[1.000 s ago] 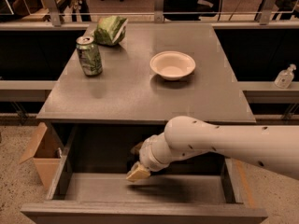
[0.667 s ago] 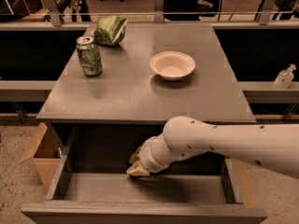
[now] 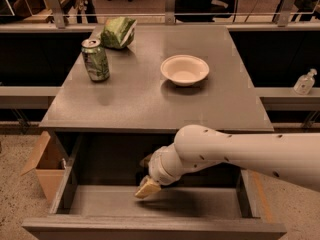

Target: Pick rxbar chocolate from top drawer and place on counter

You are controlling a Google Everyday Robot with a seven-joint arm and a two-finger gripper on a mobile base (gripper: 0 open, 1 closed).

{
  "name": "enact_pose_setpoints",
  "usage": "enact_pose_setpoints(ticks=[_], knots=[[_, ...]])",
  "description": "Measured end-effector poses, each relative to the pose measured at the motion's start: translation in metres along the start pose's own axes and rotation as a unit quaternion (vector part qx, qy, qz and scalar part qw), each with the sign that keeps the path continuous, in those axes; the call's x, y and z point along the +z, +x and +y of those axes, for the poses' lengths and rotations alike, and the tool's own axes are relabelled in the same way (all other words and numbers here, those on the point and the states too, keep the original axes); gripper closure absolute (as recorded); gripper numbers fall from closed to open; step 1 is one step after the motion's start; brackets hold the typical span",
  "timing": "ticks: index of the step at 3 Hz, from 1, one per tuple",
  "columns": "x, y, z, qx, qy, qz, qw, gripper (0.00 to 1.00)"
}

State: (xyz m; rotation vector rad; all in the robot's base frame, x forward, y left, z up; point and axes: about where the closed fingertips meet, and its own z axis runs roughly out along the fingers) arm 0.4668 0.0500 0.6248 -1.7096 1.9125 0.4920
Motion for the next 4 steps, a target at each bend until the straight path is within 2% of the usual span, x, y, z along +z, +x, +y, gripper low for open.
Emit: enact_pose_setpoints(ticks=[1, 2, 3, 4], knots=[[0.0, -0.001, 0.001, -0.001, -0.001, 0.0, 1.0, 0.16], [0.001, -0.001, 0.001, -0.002, -0.001, 0.0, 1.0, 0.0], [0.001, 0.001, 0.001, -0.001, 0.0, 0.002, 1.0, 0.0], [0.002, 0.014, -0.001, 0.005, 0.01, 0.028, 0.9995, 0.0]])
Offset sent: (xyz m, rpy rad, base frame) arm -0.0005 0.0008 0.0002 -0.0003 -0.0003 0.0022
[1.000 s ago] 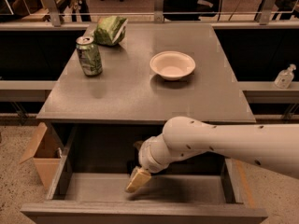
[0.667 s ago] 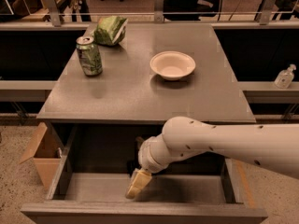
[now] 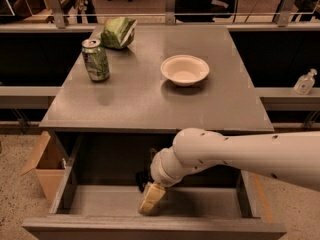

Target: Pick rxbar chocolate from top drawer and place on counter

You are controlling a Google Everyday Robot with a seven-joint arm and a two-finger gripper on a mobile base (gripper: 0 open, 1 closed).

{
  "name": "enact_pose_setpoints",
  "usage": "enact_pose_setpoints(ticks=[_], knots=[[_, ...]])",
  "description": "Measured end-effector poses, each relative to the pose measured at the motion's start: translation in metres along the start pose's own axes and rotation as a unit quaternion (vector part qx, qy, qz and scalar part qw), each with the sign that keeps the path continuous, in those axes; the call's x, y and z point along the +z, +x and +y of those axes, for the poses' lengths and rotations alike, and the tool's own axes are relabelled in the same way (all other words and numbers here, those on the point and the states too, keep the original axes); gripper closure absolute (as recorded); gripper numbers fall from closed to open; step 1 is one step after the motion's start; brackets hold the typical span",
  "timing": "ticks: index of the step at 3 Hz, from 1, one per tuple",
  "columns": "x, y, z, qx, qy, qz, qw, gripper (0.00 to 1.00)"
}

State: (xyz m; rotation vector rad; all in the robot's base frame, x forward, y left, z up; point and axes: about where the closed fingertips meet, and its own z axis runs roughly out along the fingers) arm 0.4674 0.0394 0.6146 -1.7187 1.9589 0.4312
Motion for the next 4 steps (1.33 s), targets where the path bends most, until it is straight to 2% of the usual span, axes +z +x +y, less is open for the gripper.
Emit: enact_pose_setpoints(ticks=[1, 2, 3, 4], knots=[[0.003, 0.018, -0.006, 0.006, 0.014, 0.032, 0.9994, 0.0], [0.008, 0.032, -0.011, 0.011, 0.017, 0.05, 0.9985, 0.0], [0.013, 0.04, -0.013, 0.014, 0.016, 0.06, 0.998, 0.16], [0.012, 0.041, -0.013, 0.016, 0.017, 0.062, 0.9978, 0.41]])
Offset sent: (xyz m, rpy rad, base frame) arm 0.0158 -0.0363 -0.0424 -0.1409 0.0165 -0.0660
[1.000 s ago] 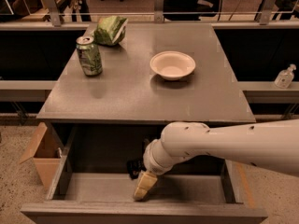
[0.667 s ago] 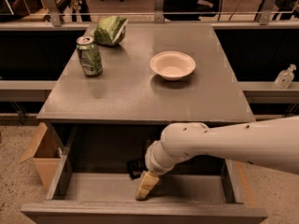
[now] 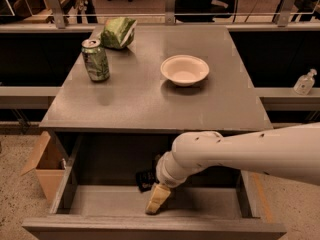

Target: Pick rxbar chocolate from top drawer and place on counter

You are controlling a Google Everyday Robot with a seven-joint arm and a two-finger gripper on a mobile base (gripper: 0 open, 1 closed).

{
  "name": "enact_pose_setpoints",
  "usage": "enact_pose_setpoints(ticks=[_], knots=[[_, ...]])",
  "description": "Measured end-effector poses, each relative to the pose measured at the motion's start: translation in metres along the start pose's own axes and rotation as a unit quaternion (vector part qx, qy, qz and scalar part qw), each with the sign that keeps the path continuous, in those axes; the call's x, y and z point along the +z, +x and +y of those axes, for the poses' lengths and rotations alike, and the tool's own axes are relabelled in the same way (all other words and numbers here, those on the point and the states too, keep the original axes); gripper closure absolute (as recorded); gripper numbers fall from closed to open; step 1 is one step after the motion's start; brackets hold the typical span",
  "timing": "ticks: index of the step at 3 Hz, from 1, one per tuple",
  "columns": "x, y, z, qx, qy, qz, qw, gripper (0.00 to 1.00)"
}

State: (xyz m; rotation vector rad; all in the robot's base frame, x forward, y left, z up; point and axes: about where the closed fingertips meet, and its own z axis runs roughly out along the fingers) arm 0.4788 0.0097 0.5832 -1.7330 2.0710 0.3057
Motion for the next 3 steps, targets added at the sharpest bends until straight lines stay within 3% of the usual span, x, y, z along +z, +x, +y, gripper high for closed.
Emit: enact_pose_setpoints(ticks=[2, 3], knots=[[-0.015, -0.008, -0.002, 0.0, 0.0, 0.0, 1.0, 0.87], [-0.018, -0.009, -0.002, 0.0, 0.0, 0.0, 1.0, 1.0]])
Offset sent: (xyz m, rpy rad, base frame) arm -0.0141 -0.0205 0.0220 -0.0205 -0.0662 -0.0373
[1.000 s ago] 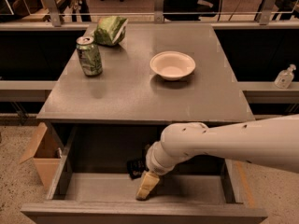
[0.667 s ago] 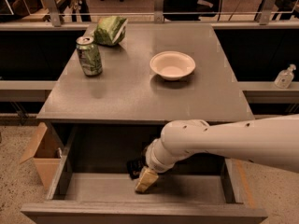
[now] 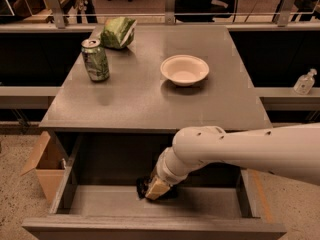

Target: Pick rxbar chocolate from top drawer and place on counter

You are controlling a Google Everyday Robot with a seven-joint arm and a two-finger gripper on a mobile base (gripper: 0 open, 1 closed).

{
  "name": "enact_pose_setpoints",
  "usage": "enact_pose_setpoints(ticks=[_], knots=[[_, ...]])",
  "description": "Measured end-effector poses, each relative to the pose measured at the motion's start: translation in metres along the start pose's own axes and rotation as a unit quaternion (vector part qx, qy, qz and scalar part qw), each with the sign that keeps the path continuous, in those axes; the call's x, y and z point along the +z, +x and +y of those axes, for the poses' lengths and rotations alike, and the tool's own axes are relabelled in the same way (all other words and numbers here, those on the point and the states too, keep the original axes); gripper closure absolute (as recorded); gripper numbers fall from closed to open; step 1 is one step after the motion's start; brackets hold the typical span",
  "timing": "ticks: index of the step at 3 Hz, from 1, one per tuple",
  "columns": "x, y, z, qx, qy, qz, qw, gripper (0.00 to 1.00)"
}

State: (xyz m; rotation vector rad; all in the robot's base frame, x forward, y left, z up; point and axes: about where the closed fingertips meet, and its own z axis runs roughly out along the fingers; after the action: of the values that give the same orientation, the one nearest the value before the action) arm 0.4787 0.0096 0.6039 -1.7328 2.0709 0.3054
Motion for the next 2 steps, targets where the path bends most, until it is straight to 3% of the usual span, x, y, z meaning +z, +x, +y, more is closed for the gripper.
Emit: enact_pose_setpoints(ticks=[1, 2], knots=[[-0.027, 0.009, 0.009, 0.004, 0.03, 0.0, 0.9995, 1.0], [-0.075, 0.014, 0.024, 0.01, 0.074, -0.013, 0.9972, 1.0]])
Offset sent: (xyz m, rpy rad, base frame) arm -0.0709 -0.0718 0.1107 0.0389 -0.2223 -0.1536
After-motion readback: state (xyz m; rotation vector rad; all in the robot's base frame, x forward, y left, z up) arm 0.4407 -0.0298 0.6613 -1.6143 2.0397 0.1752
